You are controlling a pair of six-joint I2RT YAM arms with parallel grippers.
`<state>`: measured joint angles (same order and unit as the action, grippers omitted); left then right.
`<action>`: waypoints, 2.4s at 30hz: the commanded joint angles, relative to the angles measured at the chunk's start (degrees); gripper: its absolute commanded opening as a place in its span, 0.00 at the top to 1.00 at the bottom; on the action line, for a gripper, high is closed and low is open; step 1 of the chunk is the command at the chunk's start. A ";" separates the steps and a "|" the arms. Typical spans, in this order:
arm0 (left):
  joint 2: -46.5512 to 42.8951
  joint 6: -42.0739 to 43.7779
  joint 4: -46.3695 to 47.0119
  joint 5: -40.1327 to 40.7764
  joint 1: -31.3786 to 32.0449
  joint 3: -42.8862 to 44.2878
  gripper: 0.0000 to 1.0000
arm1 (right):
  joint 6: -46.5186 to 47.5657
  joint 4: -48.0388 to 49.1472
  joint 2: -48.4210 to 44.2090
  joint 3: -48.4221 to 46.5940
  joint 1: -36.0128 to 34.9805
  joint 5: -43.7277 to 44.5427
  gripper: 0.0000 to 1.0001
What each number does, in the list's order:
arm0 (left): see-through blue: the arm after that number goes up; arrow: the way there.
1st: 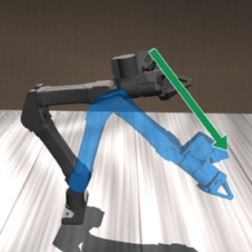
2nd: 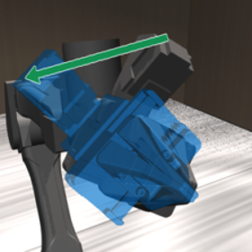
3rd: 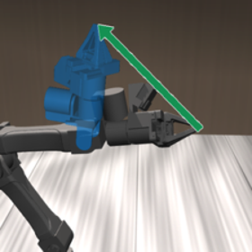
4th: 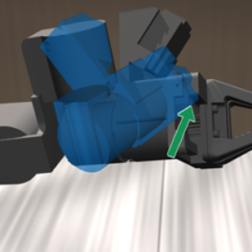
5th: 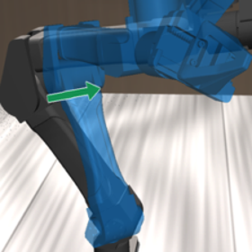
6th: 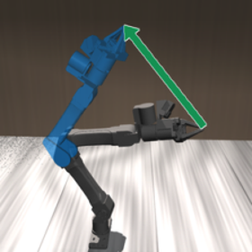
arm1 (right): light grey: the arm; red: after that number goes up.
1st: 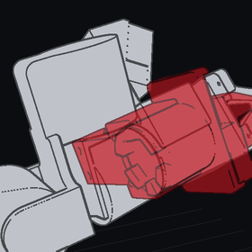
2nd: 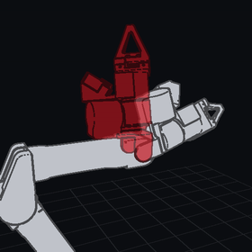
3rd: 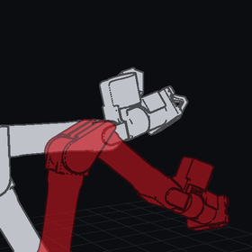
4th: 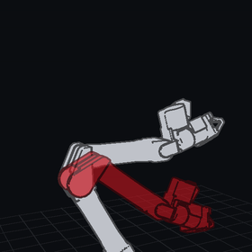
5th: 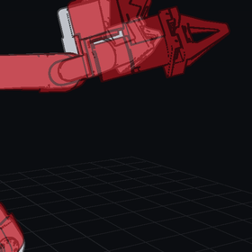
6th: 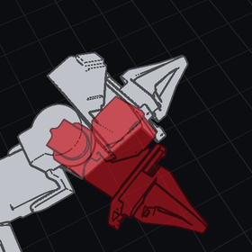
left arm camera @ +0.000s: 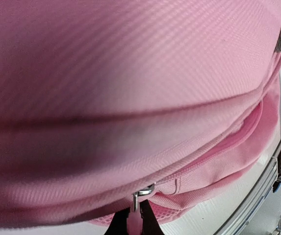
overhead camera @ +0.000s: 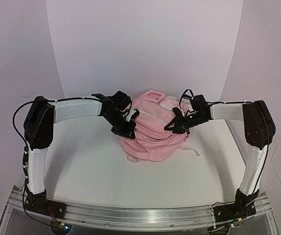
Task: Pack the student bag
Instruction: Zip the student bag at the center of the board.
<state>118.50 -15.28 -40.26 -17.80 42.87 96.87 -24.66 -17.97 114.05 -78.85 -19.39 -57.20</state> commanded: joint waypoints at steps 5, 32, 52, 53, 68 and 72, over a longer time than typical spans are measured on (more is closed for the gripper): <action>-0.94 8.26 -7.32 -0.13 0.95 10.72 1.00 | -11.10 15.27 -3.74 -2.51 -5.99 6.33 0.99; -3.97 2.04 2.61 -5.31 -0.30 -3.54 1.00 | 29.67 -12.27 -2.15 -21.60 2.77 24.60 0.10; -1.73 1.74 2.71 -2.53 -0.51 -3.43 1.00 | 29.94 -13.66 21.34 -37.32 9.59 19.99 0.14; -1.57 1.81 2.71 -2.22 -0.81 -3.16 1.00 | 29.54 -14.06 19.88 -34.82 10.05 17.88 0.16; 0.51 6.16 -2.92 0.67 -4.76 2.30 1.00 | 50.10 -36.74 -10.32 -9.36 8.43 8.97 0.29; 1.20 7.89 -3.53 0.11 -5.25 3.16 1.00 | 54.75 -37.91 -8.20 -21.40 8.00 10.11 0.27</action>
<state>119.52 -10.42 -41.68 -20.22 39.07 97.49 21.08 -51.38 106.71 -88.18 -11.60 -47.80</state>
